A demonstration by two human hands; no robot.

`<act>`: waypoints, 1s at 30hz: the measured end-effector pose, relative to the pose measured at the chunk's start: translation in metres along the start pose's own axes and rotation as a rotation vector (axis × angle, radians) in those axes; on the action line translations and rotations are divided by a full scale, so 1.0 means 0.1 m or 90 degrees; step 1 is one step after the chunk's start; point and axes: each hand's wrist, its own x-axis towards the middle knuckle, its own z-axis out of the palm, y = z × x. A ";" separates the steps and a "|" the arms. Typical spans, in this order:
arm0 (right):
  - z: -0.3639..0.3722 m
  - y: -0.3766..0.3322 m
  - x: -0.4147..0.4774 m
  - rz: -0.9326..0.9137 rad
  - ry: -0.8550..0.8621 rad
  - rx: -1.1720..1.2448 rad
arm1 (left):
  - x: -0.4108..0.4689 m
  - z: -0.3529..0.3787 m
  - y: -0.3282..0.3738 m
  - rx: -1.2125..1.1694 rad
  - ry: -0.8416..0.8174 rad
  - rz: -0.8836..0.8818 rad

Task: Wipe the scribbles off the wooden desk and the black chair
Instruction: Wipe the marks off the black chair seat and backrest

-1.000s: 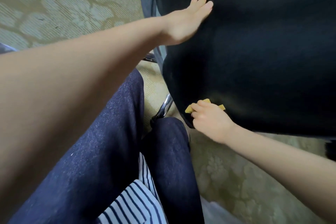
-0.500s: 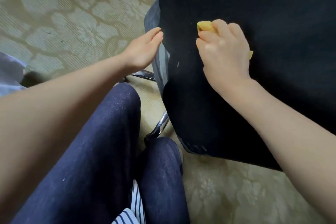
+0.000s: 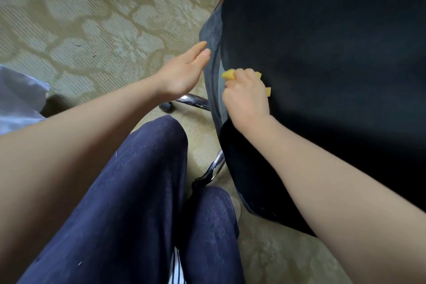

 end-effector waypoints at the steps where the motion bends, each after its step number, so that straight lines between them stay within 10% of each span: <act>1: 0.08 -0.06 -0.08 -0.020 -0.012 0.014 | 0.00 0.00 0.01 0.002 -0.003 0.009; 10: 0.62 -0.28 -1.25 -0.151 -0.064 -0.013 | -0.16 0.24 0.37 -0.033 -0.020 0.088; 30: -0.63 0.81 -1.33 0.253 0.657 0.002 | -0.37 0.90 0.88 -0.163 0.007 0.214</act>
